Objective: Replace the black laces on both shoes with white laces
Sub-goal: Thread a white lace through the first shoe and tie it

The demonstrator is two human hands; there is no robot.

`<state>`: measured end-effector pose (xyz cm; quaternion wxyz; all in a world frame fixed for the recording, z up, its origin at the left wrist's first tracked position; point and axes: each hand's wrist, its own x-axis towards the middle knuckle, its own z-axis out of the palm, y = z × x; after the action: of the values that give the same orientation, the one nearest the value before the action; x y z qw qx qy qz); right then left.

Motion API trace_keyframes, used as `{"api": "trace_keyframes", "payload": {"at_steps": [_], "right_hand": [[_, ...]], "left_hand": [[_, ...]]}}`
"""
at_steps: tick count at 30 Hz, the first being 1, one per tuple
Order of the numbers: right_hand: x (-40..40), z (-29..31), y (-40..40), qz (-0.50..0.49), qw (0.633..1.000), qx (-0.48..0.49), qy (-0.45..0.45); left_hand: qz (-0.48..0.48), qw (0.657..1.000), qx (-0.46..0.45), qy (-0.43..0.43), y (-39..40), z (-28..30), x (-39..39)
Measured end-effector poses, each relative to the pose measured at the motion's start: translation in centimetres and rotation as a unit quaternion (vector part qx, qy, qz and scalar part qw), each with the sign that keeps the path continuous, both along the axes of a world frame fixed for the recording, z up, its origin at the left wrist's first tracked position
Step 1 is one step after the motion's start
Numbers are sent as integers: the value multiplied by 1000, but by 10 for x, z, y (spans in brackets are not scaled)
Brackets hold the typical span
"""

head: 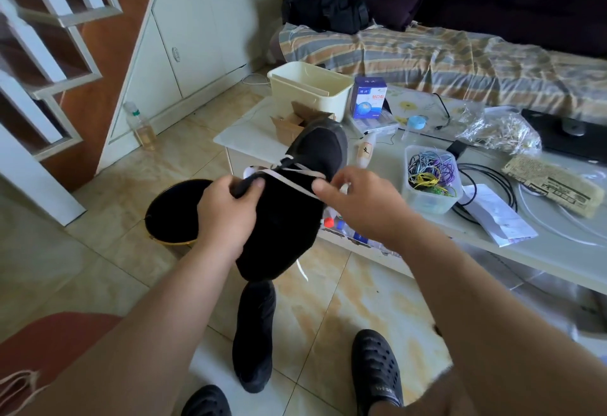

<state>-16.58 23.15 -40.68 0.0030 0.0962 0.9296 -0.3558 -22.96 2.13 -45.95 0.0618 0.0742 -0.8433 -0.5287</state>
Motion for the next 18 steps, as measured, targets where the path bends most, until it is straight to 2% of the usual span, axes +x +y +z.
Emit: {"api": "trace_keyframes", "payload": {"at_steps": [2,4,6,8,10,11,13,15,16,17,18], "right_hand": [[-1,-1,11,64,996,65,-16],[-5,-8,22,66,990,117,-33],[-9,-15,38,3,980,192,-51],[-8,-17,50,-73,976,198,-56],[-8,-14,50,-112,988,104,-27],[-7,-12,45,-128,992,0,6],[-7,-4,28,-133,957,-249,66],[-9,0,11,-91,912,-391,80],[-11,-3,5,-75,899,-424,73],[-12,-5,1,-74,903,-419,60],[-14,-8,0,-79,930,-357,49]], "left_hand": [[29,1000,2,2,-10,-2,-10],[72,997,40,-13,-21,-5,-19],[112,989,90,-23,-31,-8,-25],[128,987,99,-11,-37,-9,-26],[116,991,71,-6,-35,-12,-21],[104,993,57,-6,-31,-13,-18],[74,996,43,-4,-19,-16,-10],[45,998,37,-5,-7,-17,-4],[35,999,36,-7,-2,-15,-1],[28,999,35,-7,3,-13,2],[23,999,37,-3,6,-11,5]]}}
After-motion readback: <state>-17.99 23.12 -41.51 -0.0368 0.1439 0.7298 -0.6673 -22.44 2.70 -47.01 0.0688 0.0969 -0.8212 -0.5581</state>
